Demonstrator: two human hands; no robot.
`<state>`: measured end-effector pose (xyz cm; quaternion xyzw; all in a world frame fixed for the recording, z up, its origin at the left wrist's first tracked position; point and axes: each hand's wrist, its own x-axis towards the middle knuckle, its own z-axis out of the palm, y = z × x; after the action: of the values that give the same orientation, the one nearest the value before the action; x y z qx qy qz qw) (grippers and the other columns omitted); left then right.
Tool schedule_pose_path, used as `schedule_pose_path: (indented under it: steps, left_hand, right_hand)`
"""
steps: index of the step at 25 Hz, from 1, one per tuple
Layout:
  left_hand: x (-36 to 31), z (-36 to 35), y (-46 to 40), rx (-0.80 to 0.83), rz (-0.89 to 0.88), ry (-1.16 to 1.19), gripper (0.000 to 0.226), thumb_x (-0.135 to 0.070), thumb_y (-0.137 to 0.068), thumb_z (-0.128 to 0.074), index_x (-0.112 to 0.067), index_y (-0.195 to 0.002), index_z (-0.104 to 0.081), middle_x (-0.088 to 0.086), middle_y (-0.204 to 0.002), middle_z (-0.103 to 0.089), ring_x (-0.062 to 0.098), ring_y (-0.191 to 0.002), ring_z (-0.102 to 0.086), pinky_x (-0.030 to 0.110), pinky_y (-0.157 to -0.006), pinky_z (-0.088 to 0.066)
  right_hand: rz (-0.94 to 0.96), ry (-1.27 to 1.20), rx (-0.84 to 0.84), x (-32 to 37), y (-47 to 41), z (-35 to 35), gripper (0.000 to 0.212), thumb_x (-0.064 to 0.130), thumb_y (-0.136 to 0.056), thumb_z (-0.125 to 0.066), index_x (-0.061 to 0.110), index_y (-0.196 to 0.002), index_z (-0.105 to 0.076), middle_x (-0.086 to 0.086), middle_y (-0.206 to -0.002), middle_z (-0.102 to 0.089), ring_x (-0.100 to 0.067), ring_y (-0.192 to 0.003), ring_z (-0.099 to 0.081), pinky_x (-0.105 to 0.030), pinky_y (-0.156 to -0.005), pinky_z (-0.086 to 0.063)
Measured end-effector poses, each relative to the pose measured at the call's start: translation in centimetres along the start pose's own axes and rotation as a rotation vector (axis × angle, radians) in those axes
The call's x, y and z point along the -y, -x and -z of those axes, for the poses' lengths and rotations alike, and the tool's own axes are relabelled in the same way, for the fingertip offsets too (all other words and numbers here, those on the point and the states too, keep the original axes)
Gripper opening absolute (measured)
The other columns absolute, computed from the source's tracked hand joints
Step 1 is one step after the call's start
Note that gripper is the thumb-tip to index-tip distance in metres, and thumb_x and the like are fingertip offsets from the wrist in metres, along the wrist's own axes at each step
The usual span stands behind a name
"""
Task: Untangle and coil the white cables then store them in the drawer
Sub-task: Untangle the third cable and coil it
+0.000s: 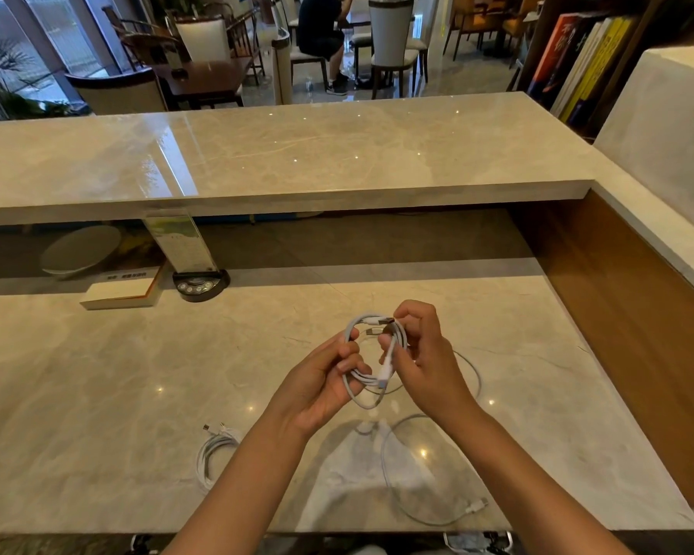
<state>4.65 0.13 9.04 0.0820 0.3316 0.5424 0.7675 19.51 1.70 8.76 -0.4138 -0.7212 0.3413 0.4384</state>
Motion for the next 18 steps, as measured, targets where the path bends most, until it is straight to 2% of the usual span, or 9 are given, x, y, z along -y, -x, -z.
schedule_pose_path:
  steps: [2, 4, 6, 7, 8, 10, 12, 15, 18]
  left_hand:
    - [-0.1, -0.2, 0.0, 0.014, 0.001, -0.003, 0.010, -0.003, -0.078, -0.049, -0.003, -0.086, -0.056, 0.000, -0.051, -0.048, 0.006, -0.039, -0.040, 0.018, -0.052, -0.047]
    - [-0.2, -0.4, 0.0, 0.033, 0.000, -0.015, 0.010, -0.005, -0.078, -0.050, -0.003, -0.086, -0.057, 0.000, -0.052, -0.048, 0.007, -0.040, -0.040, 0.019, -0.054, -0.047]
    - [-0.4, -0.5, -0.1, 0.040, -0.003, -0.032, 0.011, -0.006, -0.077, -0.051, -0.003, -0.086, -0.057, -0.001, -0.053, -0.048, 0.006, -0.041, -0.039, 0.020, -0.056, -0.047]
    - [-0.5, -0.4, -0.2, 0.039, -0.004, -0.037, 0.011, -0.007, -0.077, -0.052, -0.004, -0.087, -0.056, -0.001, -0.053, -0.047, 0.006, -0.041, -0.039, 0.020, -0.056, -0.046]
    - [-0.6, -0.3, -0.2, 0.041, -0.006, -0.037, 0.012, -0.007, -0.077, -0.052, -0.004, -0.087, -0.056, -0.001, -0.053, -0.047, 0.006, -0.041, -0.039, 0.020, -0.057, -0.046]
    - [-0.8, -0.3, -0.1, 0.066, -0.006, -0.064, 0.012, -0.007, -0.078, -0.051, -0.004, -0.088, -0.056, -0.001, -0.054, -0.047, 0.006, -0.042, -0.039, 0.020, -0.057, -0.047]
    - [-0.9, -0.5, 0.1, 0.122, 0.012, -0.155, 0.014, -0.006, -0.080, -0.048, -0.003, -0.088, -0.058, -0.001, -0.055, -0.046, 0.006, -0.042, -0.039, 0.022, -0.058, -0.049]
    - [-1.3, -0.7, 0.4, 0.234, 0.064, -0.291, 0.014, -0.008, -0.086, -0.050, -0.002, -0.090, -0.062, -0.001, -0.058, -0.044, 0.006, -0.044, -0.040, 0.023, -0.061, -0.052]
    - [-1.9, -1.0, 0.4, 0.280, 0.107, -0.523, 0.017, -0.011, -0.093, -0.046, -0.003, -0.093, -0.061, -0.002, -0.060, -0.043, 0.005, -0.047, -0.037, 0.022, -0.061, -0.051]
  right_hand:
    - [-0.012, 0.000, -0.043, -0.2, 0.0, 0.0, 0.037, 0.024, -0.089, -0.053, 0.059, -0.091, -0.038, 0.012, -0.078, -0.060, -0.015, -0.063, -0.061, -0.042, -0.058, -0.053]
    - [0.001, 0.015, -0.154, -0.3, -0.1, 0.2, 0.036, 0.014, -0.087, -0.058, 0.049, -0.088, -0.052, 0.020, -0.083, -0.063, -0.009, -0.060, -0.060, -0.028, -0.050, -0.051]
    - [0.098, 0.084, -0.306, -0.2, -0.5, 1.0, 0.015, 0.012, -0.084, -0.063, 0.027, -0.089, -0.065, 0.011, -0.097, -0.062, -0.005, -0.059, -0.058, -0.013, -0.050, -0.045]
    - [0.111, 0.090, -0.368, 0.1, -0.7, 1.4, 0.008, 0.011, -0.085, -0.064, 0.018, -0.086, -0.066, 0.005, -0.098, -0.062, -0.006, -0.057, -0.057, -0.012, -0.050, -0.045]
    - [0.080, 0.069, -0.416, 0.4, -1.0, 1.8, 0.008, 0.011, -0.086, -0.063, 0.019, -0.083, -0.064, 0.004, -0.095, -0.064, -0.009, -0.054, -0.056, -0.014, -0.050, -0.045]
    - [-0.121, -0.088, -0.474, 1.1, -1.7, 2.7, 0.014, 0.014, -0.090, -0.057, 0.023, -0.080, -0.058, 0.006, -0.085, -0.069, -0.011, -0.045, -0.053, -0.019, -0.046, -0.045]
    - [-0.336, -0.310, -0.505, 1.5, -3.0, 4.0, 0.011, 0.015, -0.093, -0.051, 0.014, -0.084, -0.057, 0.001, -0.073, -0.068, -0.009, -0.038, -0.046, -0.018, -0.040, -0.039]
    - [-0.520, -0.366, -0.378, 1.3, -5.1, 5.9, 0.014, 0.011, -0.092, -0.051, 0.002, -0.085, -0.059, -0.004, -0.063, -0.058, -0.006, -0.036, -0.037, -0.015, -0.035, -0.029]
    - [-0.538, -0.114, 0.059, 1.2, -5.8, 6.5, 0.010, 0.015, -0.090, -0.056, 0.010, -0.089, -0.064, -0.003, -0.070, -0.066, -0.006, -0.038, -0.040, -0.016, -0.038, -0.033]
